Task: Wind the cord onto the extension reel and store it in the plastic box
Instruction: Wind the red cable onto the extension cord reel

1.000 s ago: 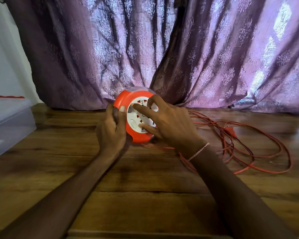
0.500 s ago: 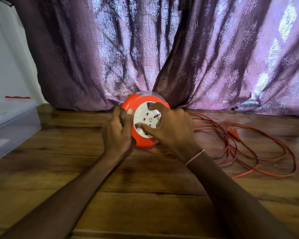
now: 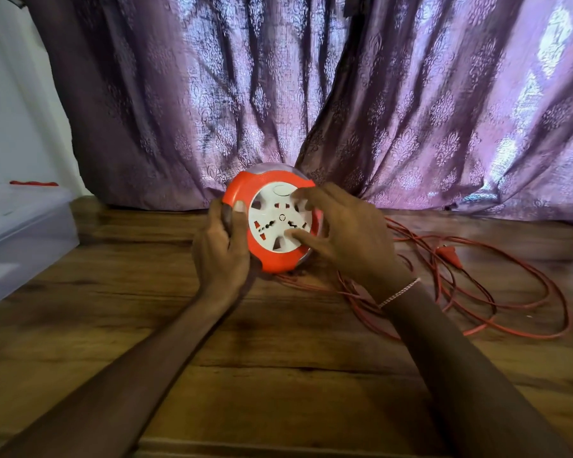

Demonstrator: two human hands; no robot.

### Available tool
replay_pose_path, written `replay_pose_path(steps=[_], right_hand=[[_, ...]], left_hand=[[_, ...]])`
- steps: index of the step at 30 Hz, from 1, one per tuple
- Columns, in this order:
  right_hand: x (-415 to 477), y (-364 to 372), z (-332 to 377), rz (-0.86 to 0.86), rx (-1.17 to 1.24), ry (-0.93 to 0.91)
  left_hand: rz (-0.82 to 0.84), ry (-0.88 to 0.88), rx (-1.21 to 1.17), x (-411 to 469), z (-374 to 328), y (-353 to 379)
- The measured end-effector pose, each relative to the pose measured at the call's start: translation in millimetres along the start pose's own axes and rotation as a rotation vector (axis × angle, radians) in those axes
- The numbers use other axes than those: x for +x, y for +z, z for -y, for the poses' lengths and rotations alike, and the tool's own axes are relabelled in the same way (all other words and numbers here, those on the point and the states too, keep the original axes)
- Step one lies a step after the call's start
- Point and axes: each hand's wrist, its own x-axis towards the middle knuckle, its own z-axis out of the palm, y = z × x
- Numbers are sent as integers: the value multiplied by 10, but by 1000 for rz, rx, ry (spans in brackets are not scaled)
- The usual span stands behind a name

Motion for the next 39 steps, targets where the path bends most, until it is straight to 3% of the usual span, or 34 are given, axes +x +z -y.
replay_pose_path(steps=[3,6,9,11,14,16,18,19,21,25,29,34,39], right_hand=[[-22,66,52,67,-211,-186],[-5,60,123,6,-304,-207],[-8,100,169,-24,-346,-173],[-3,132,250,-69,-284,2],[19,193,387,-100,81,425],[43,216,473,-89,471,669],[68,233,496,-71,901,873],[74,229,490,-52,997,915],[77,232,426,-29,876,828],[36,146,190,13,73,300],[20,81,183,49,-219,-119],[8,14,266,2,-389,-131],[-16,57,285,-26,-359,-83]], left_hand=[[7,16,6,-17,-42,0],[14,31,7,-28,-49,-16],[15,68,27,-41,-63,-30],[8,97,51,-49,-92,-40],[-1,143,86,-68,-151,-49],[-3,157,117,-73,-169,-50],[3,150,147,-74,-161,-38],[8,140,155,-74,-151,-29],[11,102,153,-67,-136,-9],[-10,12,129,-21,-122,6],[15,41,143,-6,-101,-18],[62,74,149,-15,-111,-35],[43,76,161,-14,-147,-62]])
